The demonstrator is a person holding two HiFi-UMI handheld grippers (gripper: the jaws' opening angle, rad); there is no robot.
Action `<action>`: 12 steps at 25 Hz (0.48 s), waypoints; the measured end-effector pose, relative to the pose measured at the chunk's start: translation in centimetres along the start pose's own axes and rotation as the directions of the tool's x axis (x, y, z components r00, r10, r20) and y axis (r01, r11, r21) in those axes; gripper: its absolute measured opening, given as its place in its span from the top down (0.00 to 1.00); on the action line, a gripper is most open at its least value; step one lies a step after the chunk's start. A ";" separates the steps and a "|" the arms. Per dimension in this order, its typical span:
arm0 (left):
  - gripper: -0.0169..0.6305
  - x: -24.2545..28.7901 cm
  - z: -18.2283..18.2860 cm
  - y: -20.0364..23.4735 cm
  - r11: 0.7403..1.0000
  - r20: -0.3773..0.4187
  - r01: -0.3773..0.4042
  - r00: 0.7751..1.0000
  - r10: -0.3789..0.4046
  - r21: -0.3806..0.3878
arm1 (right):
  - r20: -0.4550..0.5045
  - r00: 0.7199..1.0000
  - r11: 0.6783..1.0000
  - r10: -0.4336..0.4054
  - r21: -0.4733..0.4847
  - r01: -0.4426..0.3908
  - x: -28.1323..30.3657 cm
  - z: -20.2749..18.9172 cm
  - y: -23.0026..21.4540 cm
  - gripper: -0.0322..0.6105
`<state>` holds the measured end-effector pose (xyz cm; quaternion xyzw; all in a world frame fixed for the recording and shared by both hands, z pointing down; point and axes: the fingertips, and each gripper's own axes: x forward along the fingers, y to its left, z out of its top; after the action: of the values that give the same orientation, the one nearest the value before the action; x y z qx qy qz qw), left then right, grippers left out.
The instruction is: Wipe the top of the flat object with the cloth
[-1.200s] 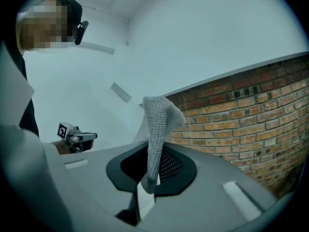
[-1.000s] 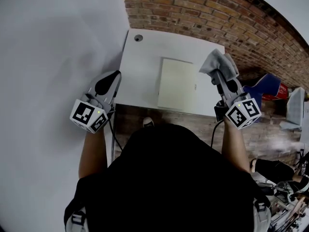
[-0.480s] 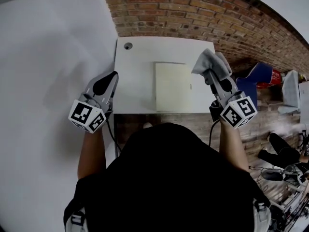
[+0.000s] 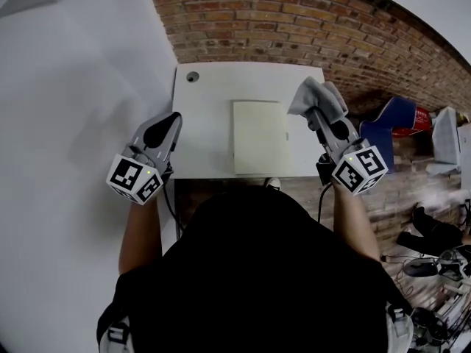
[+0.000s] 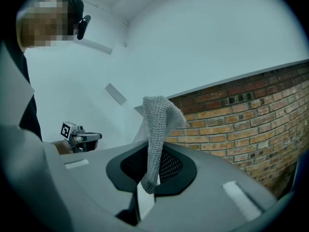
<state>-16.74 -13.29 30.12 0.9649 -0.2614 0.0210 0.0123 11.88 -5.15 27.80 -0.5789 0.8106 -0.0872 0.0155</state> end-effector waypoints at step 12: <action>0.97 2.6 -0.1 -2.9 0.997 -0.025 -0.073 0.997 0.074 0.032 | -0.031 0.993 0.994 0.110 0.007 -0.110 2.9 -0.8 -4.4 0.93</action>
<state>-13.02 -12.14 30.32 0.9543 -0.2963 0.0381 0.0001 14.94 -9.12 29.55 -0.5318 0.8412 -0.0975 0.0090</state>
